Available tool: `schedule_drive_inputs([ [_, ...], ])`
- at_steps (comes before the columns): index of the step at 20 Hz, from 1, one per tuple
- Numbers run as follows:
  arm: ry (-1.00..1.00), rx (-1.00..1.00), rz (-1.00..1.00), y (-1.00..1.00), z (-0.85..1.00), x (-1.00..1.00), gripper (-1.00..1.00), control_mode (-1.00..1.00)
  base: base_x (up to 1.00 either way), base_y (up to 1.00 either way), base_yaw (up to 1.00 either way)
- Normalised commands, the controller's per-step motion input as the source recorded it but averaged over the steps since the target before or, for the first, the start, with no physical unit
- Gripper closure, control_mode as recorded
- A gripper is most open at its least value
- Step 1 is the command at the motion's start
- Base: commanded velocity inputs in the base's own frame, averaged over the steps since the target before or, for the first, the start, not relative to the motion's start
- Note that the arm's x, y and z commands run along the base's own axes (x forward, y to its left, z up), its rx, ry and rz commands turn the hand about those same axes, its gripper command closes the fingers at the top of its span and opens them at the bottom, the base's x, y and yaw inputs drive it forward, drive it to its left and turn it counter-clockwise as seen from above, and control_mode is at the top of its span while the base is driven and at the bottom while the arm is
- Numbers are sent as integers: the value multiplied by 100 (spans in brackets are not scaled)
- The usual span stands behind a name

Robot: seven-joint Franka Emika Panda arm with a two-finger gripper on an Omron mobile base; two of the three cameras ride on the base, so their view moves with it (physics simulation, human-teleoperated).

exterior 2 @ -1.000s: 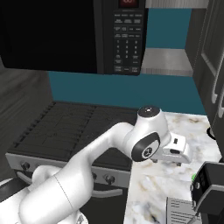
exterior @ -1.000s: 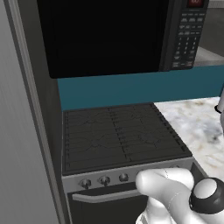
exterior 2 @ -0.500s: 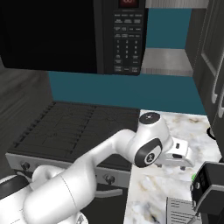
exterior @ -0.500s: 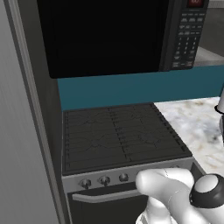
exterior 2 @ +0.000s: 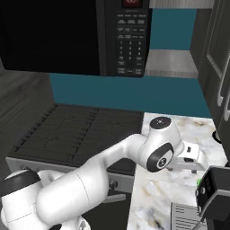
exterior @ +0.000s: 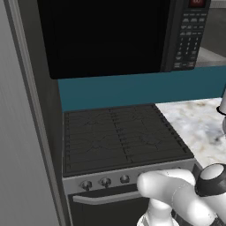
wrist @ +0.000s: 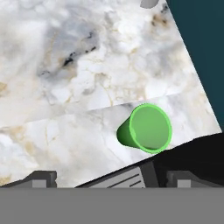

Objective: Pick the cup and bowl from the counter and place them on the counter next to the sink.

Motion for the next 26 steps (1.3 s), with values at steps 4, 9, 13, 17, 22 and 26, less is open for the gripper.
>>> schedule_drive_inputs([
  [4, 0, 7, 0, -23, 0, 0, -100, -100, 0, 0, 0],
  [9, 0, 9, 0, -12, -1, 2, -100, -100, 0, 0, 0],
  [13, 0, 8, 0, -11, -6, 0, -100, -100, 0, 0, 0],
  [17, 0, 4, 0, -11, -24, 0, -100, -100, 0, 0, 0],
  [22, 0, 1, 0, -10, -37, 0, -100, -100, 0, 0, 0],
  [26, 0, 0, 0, -13, -15, 7, -100, -100, 0, 0, 0],
])
